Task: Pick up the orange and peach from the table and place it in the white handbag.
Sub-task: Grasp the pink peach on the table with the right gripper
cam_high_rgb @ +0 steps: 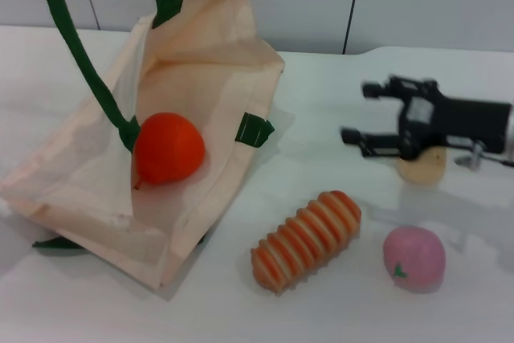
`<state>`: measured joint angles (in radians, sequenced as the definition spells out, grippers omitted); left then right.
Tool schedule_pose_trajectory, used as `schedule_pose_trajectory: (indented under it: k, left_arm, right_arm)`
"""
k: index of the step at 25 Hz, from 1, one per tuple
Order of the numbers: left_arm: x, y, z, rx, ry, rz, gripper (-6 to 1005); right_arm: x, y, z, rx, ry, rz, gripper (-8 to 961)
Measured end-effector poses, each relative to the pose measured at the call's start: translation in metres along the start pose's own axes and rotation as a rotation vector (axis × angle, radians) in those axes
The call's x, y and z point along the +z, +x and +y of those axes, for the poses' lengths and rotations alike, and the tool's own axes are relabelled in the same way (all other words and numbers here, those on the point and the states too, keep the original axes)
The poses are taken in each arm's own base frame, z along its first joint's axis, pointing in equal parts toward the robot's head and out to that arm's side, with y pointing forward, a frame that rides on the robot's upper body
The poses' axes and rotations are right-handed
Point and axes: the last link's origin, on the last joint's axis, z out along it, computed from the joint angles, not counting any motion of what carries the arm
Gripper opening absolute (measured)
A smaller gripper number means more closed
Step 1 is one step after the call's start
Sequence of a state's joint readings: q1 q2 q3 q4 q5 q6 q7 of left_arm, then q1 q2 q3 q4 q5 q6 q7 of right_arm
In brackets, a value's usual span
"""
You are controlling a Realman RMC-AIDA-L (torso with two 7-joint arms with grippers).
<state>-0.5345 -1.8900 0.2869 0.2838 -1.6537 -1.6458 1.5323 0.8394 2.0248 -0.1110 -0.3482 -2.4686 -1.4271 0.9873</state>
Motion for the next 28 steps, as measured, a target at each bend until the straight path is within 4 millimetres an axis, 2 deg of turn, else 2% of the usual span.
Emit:
schedule_pose_trajectory:
  k: [4, 10, 13, 18, 22, 28]
  left_arm:
    - [-0.003, 0.0, -0.001, 0.001, 0.006, 0.0, 121]
    - [-0.008, 0.002, -0.003, 0.005, 0.026, 0.001, 120]
    - [-0.011, 0.003, -0.004, 0.006, 0.034, 0.001, 120]
    - [-0.017, 0.004, -0.006, 0.005, 0.05, 0.014, 120]
    - [-0.018, 0.004, -0.006, 0.005, 0.052, 0.015, 120]
    - [-0.018, 0.004, -0.006, 0.006, 0.054, 0.018, 121]
  right_arm:
    - [-0.016, 0.021, 0.005, 0.06, -0.013, 0.096, 879]
    - [-0.025, 0.041, 0.02, 0.135, -0.092, 0.221, 879]
    - [-0.029, 0.042, 0.024, 0.15, -0.123, 0.242, 879]
    - [-0.054, 0.035, 0.027, 0.174, -0.168, 0.239, 878]
    - [-0.068, 0.04, 0.025, 0.213, -0.138, 0.296, 878]
    - [-0.068, 0.046, 0.023, 0.236, -0.131, 0.36, 879]
